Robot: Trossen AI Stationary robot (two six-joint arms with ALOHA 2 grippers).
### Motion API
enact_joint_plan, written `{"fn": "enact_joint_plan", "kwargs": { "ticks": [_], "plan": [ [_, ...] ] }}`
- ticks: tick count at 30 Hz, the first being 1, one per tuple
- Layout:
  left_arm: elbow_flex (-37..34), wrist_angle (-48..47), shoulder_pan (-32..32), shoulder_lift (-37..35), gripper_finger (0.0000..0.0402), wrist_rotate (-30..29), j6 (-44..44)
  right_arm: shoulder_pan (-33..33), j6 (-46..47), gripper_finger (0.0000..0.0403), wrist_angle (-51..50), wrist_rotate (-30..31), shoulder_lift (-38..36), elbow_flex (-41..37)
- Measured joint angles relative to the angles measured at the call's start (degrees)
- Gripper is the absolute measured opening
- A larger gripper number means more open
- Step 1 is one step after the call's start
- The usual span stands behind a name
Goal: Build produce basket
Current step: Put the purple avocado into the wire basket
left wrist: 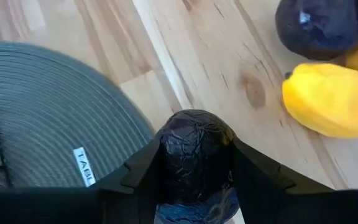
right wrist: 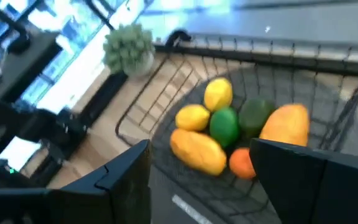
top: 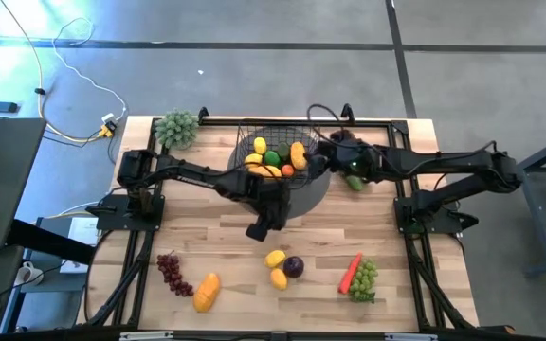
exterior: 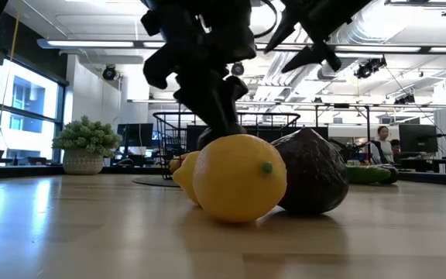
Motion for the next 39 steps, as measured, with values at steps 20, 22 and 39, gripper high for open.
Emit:
{"fn": "enact_joint_plan", "kwargs": {
  "ticks": [20,22,39],
  "plan": [
    [16.1,-2.4,7.9,-0.1,0.0152,-1.3,-1.5,-6.9,-12.0,0.0255,-2.8,4.1,-13.5,0.0],
    [17.6,-1.9,9.3,-0.1,0.0152,-1.3,-1.5,-7.6,-12.8,0.0255,-3.4,4.1,-13.6,0.0],
    [18.6,-0.8,19.0,1.5,0.0152,0.9,-9.5,-18.1,-24.4,0.0255,-5.5,0.8,-13.6,0.0]
  ]
}}
